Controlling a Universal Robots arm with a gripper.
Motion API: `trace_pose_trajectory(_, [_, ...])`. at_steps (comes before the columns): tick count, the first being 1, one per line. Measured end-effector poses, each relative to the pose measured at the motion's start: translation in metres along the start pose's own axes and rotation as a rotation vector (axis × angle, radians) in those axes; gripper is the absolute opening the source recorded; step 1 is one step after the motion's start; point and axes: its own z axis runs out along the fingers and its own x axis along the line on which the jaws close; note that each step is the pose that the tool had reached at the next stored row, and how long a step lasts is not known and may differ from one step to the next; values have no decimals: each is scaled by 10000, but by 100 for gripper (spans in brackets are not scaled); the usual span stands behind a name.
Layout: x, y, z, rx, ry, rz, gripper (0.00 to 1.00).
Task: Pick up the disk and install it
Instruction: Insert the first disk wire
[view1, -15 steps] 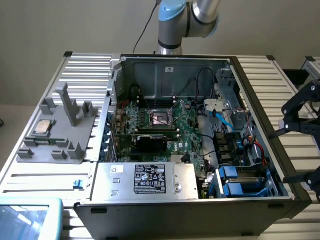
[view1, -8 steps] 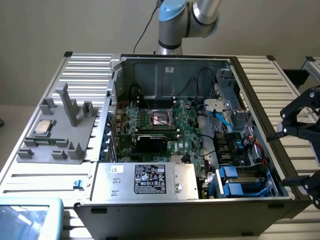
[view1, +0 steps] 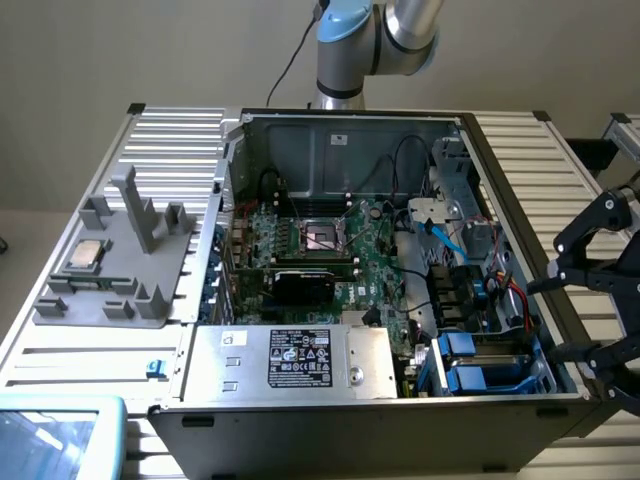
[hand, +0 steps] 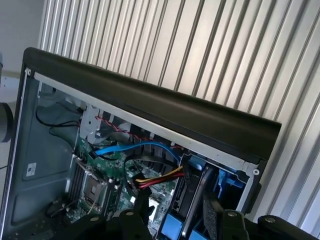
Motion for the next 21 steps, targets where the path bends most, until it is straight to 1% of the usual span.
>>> trace_pose_trajectory(1, [-9,-1,13,-2,36,-19,53])
trace_pose_trajectory(3, [-28,-3,43,-2,95,-59,53])
trace_pose_trajectory(4, [-38,-4,59,2,116,-80,45])
trace_pose_trajectory(5, [-47,-4,75,8,132,-100,45])
trace_pose_trajectory(11, [-102,-4,169,91,140,-248,45])
trace_pose_trajectory(12, [-111,-3,183,105,140,-272,43])
trace_pose_trajectory(13, [-120,-3,199,121,139,-299,43])
trace_pose_trajectory(14, [-129,-3,215,137,140,-327,35])
trace_pose_trajectory(16, [-148,-2,247,172,139,-387,35])
trace_pose_trajectory(18, [-166,-1,278,226,137,-478,35])
trace_pose_trajectory(20, [-180,-1,305,300,137,-612,35])
trace_pose_trajectory(21, [-184,0,314,331,151,-682,35])
